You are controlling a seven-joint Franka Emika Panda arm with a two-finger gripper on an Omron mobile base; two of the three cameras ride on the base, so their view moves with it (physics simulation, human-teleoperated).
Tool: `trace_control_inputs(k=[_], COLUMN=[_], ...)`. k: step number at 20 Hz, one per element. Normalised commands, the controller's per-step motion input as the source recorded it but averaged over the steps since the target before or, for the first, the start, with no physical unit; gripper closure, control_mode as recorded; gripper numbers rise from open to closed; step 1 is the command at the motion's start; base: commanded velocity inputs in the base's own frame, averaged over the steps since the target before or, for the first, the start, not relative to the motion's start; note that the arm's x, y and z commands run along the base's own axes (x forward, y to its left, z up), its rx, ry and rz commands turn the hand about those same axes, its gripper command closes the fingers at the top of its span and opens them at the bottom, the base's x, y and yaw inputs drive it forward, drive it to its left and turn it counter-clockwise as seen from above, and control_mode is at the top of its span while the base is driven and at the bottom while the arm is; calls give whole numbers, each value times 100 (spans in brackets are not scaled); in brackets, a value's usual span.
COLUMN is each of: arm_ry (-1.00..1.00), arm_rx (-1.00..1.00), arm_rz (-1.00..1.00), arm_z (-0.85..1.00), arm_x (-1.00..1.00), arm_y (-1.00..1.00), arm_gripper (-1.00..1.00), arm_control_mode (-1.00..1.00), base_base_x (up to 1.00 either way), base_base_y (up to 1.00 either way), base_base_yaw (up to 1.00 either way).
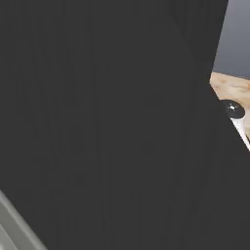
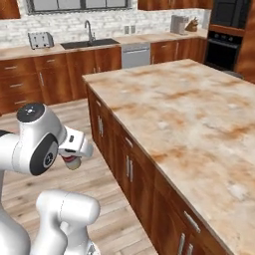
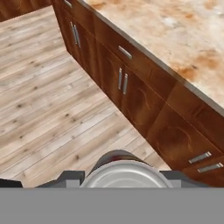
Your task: Restock the canned food cabinet by taking the new fresh canned food from the counter and placing it in the cabinet. Then, take the old canned food from the cabinet and place it on the counter.
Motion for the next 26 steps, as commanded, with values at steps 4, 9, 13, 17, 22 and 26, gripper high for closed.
trace_control_inputs(k=[4, 9, 13, 17, 22, 26], arm_ry=[0, 0, 0, 0, 0, 0], arm_rx=[0, 0, 0, 0, 0, 0], arm_rz=[0, 0, 0, 0, 0, 0], arm_z=[0, 0, 0, 0, 0, 0], arm_x=[0, 0, 0, 0, 0, 0], arm_y=[0, 0, 0, 0, 0, 0], arm_gripper=[100, 100, 100, 100, 100, 100], arm_control_mode=[100, 100, 100, 100, 100, 100], base_base_x=[100, 100, 100, 100, 100, 100], base_base_y=[75, -81, -4, 32, 48, 56], base_base_yaw=[13, 23, 53, 62, 52, 34])
